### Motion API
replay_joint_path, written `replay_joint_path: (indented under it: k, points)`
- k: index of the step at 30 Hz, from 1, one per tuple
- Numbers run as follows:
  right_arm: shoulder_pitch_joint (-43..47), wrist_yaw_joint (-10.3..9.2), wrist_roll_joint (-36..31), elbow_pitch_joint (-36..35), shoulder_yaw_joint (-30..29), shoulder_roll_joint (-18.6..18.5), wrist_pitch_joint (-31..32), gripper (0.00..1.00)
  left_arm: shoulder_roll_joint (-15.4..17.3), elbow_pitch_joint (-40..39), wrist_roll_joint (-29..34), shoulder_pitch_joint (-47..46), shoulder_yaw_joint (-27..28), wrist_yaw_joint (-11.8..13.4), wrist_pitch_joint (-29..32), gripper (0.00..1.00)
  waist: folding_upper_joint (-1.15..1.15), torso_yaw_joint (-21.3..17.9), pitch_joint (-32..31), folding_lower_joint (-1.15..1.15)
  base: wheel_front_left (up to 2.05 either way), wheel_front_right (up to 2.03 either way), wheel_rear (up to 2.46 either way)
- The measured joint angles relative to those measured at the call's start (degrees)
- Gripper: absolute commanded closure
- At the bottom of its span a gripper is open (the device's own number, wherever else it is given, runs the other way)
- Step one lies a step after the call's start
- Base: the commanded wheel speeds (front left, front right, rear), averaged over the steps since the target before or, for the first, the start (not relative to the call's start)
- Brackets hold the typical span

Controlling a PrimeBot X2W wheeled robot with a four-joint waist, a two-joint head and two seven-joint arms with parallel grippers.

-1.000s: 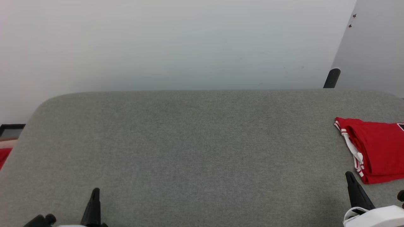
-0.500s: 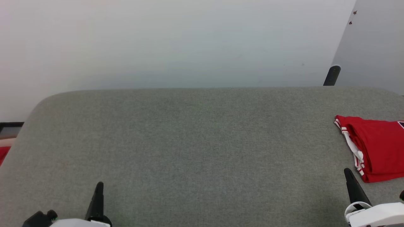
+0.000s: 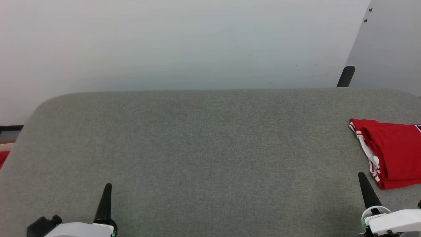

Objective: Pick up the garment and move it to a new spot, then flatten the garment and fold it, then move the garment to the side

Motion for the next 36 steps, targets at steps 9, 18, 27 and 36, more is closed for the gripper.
replay_joint_path:
  k: [9, 18, 27, 36]
  points:
    - [-0.83, 0.00, 4.94, 0.41, -0.41, 0.67, 0.93, 1.00, -0.56, 0.04, -4.19, -0.94, 0.14, 0.00, 1.35, 1.00, 0.00, -0.08, 0.40, 0.00, 0.00, 0.00, 0.00]
    - [-1.37, 0.00, 9.65, 0.68, -0.70, 1.07, 1.63, 1.00, -1.07, 0.08, -7.69, -1.63, 0.24, 0.00, 2.37, 1.00, 0.00, -0.15, 0.75, 0.00, 0.00, 0.00, 0.00]
    - [-2.03, -0.02, 14.61, 1.03, -0.99, 1.60, 2.36, 1.00, -1.68, 0.14, -11.93, -2.50, 0.37, -0.01, 3.60, 1.00, 0.00, -0.23, 1.20, 0.00, 0.00, 0.00, 0.00]
    - [-2.68, -0.03, 18.76, 1.33, -1.31, 2.08, 3.08, 1.00, -2.08, 0.16, -15.19, -3.43, 0.47, -0.01, 4.79, 1.00, 0.00, -0.31, 1.59, 0.00, 0.00, 0.00, 0.00]
